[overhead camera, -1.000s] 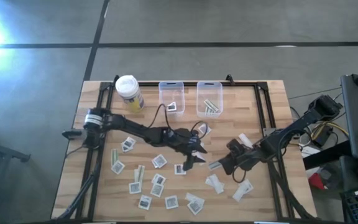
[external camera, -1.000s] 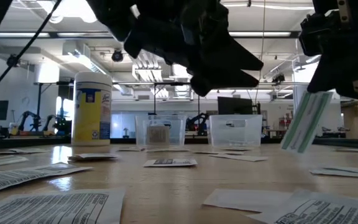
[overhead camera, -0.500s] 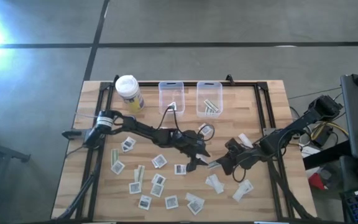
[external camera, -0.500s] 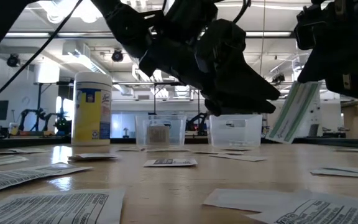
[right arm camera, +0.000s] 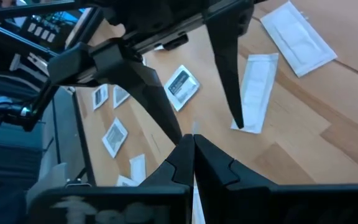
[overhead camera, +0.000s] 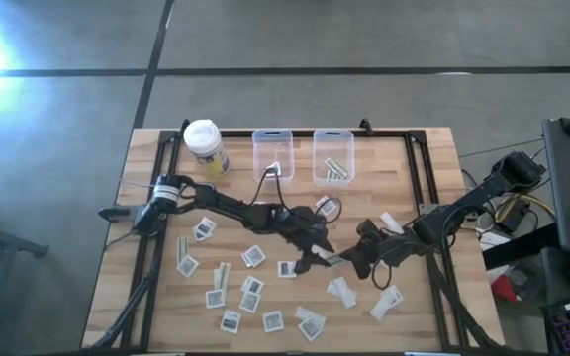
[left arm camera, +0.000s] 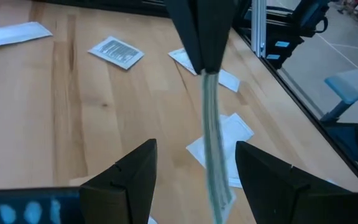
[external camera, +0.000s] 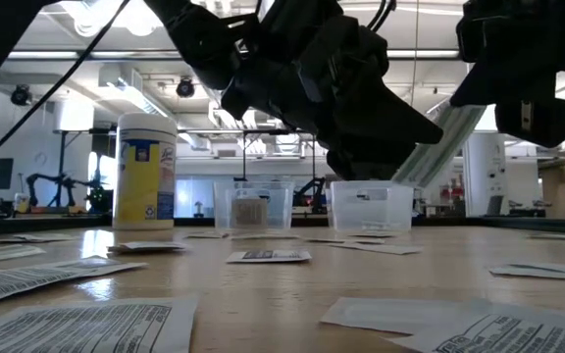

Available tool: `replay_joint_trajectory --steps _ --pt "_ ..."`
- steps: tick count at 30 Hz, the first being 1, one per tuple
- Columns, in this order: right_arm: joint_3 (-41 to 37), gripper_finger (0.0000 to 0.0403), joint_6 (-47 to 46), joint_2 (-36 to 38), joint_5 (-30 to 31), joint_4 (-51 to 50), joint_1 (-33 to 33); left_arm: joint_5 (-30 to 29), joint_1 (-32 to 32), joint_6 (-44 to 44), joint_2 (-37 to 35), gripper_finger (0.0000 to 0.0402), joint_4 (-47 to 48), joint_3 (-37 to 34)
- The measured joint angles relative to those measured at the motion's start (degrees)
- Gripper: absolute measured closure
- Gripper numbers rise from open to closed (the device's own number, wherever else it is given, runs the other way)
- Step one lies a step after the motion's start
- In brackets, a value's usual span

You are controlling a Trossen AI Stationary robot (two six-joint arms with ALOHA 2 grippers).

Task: Pick & Place First Aid Supplies
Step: Put the bandage into the right transparent bin

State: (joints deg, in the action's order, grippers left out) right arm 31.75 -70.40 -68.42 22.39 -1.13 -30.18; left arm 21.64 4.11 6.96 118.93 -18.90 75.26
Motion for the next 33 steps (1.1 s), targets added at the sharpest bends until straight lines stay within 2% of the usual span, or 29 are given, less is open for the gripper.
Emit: replay_joint_trajectory --steps 3,6,9,14,16,24,33 --pt "0.0 0.0395 0.12 0.0 0.0 -0.04 0.13 0.19 0.01 -0.02 -0.02 0.0202 0.02 0.0" --pt "0.0 0.0395 0.13 0.0 0.0 -0.04 0.21 1.02 0.01 -0.02 -0.04 0.0232 0.04 0.0" --pt "0.0 0.0395 0.14 0.01 0.04 -0.04 0.25 3.0 -0.01 -0.02 -0.04 0.0279 0.04 0.0" --pt "0.0 0.0395 0.6 0.02 0.11 -0.07 0.25 3.29 -0.01 -0.07 -0.07 0.0368 0.07 -0.02" --pt "0.0 0.0395 1.03 0.02 0.11 -0.08 0.25 3.29 -0.01 -0.07 -0.08 0.0392 0.07 -0.02" --pt "0.36 0.0388 1.43 0.13 0.15 -0.04 0.25 3.19 -0.26 -0.47 -0.75 0.0401 2.85 -0.1" --pt "0.81 0.0328 3.64 2.26 0.26 -1.82 2.19 1.43 -3.4 -2.3 -3.92 0.0401 11.09 -0.26"
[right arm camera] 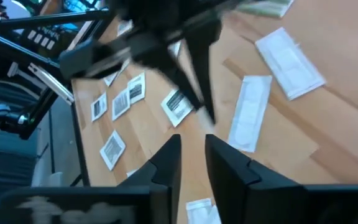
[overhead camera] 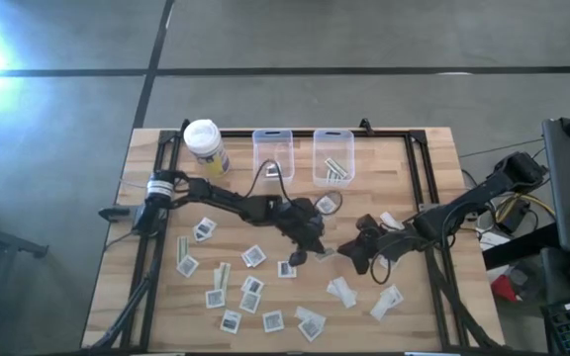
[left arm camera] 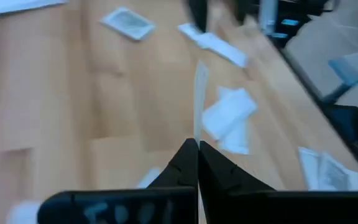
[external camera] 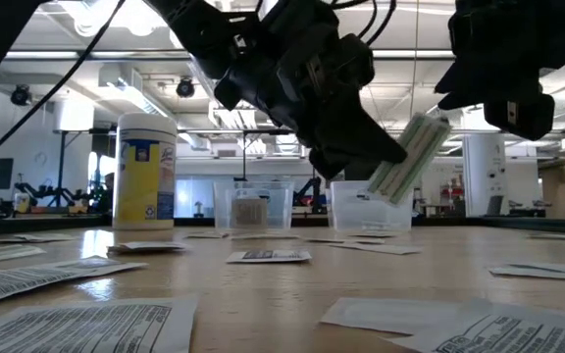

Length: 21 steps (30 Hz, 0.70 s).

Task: Pick & Place First Aid Supplies
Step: Put the bandage into the right transparent bin

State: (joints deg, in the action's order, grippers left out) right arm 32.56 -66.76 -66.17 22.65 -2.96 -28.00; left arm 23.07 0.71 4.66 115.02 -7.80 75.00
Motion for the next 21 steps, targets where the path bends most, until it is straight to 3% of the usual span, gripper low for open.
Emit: replay_joint_trajectory --steps 10,21 --pt "0.04 0.0304 7.46 7.45 0.98 -4.17 0.03 -6.96 -6.86 -3.66 -5.61 0.0401 3.56 -0.35" --pt "-0.04 0.0317 24.9 5.13 15.61 -3.88 0.48 -12.23 -7.37 -8.25 -13.08 0.0401 5.7 -3.48"
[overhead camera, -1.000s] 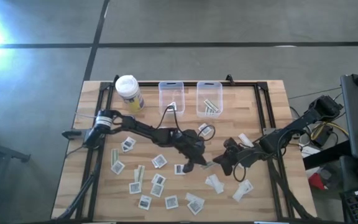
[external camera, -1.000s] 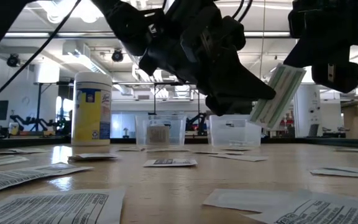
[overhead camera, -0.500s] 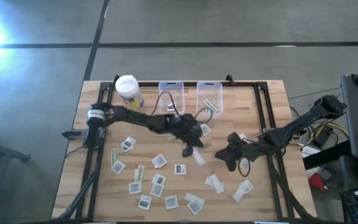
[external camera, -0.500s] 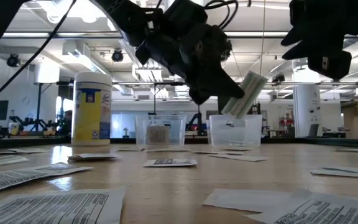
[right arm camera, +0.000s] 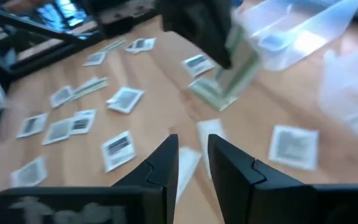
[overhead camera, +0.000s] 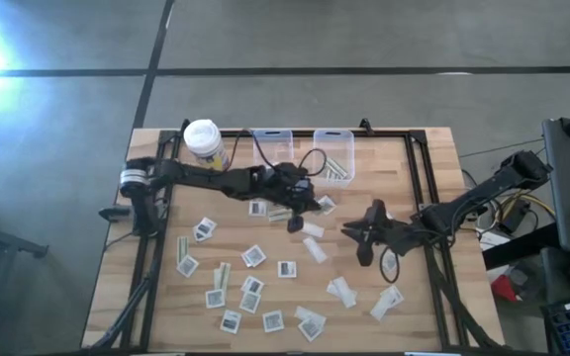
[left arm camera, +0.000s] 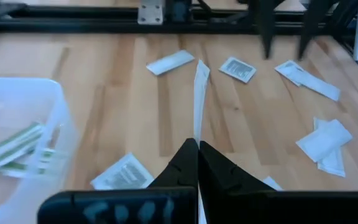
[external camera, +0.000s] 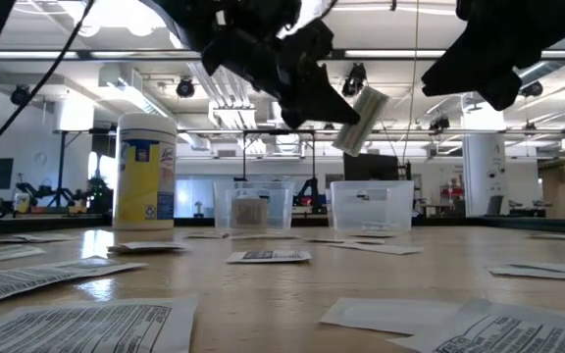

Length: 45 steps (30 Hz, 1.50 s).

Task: Pick & Place First Aid Supplies
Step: Put the bandage into the right transparent bin

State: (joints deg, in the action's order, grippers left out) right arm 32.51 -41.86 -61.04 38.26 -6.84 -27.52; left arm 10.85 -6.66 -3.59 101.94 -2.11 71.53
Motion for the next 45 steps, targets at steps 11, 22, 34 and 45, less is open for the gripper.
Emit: replay_joint_trajectory --steps 11,22,34,45 --pt "-0.04 0.0243 12.79 -1.24 -0.49 8.63 5.77 -0.49 0.94 -0.42 -11.54 0.0401 -20.67 -17.49" --pt "0.15 0.0213 35.01 -8.04 -7.79 30.24 12.52 -0.45 2.47 -1.79 -12.8 0.0401 -26.74 -22.57" --pt "3.89 0.0215 40.91 -14.91 -12.36 35.97 14.69 -0.45 2.65 -2.85 -12.75 0.0402 -28.09 -23.08" --pt "10.3 0.0314 41.06 -18.28 -12.79 26.01 15.22 -0.44 2.65 -2.85 -12.78 0.0402 -28.17 -23.08"
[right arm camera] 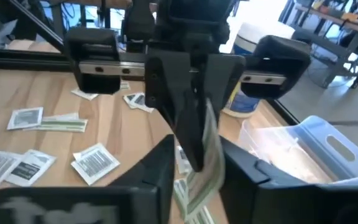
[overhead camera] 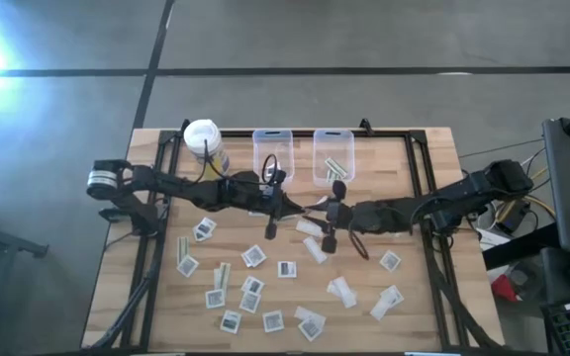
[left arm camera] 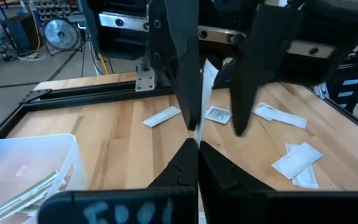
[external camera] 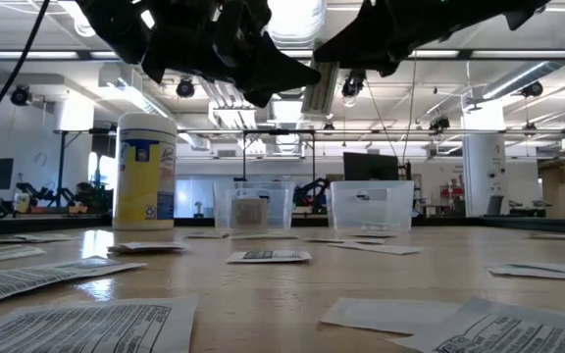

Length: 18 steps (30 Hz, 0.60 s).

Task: Pick & Place First Aid Supplies
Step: Put the bandage into the right transparent bin

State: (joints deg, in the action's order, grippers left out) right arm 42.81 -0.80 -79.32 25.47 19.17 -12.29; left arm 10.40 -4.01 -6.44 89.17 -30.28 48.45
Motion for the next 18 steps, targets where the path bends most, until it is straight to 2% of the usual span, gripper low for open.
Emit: replay_joint_trajectory --steps 7,18 --pt "-0.09 0.0388 -1.01 4.08 -0.02 -1.4 -0.02 -0.01 0.0 0.04 -0.02 0.0402 0.28 0.0" --pt "-1.23 0.0394 -4.34 4.23 -0.04 -2.74 -0.07 -1.37 -0.02 0.24 -0.04 0.0402 0.35 0.02"
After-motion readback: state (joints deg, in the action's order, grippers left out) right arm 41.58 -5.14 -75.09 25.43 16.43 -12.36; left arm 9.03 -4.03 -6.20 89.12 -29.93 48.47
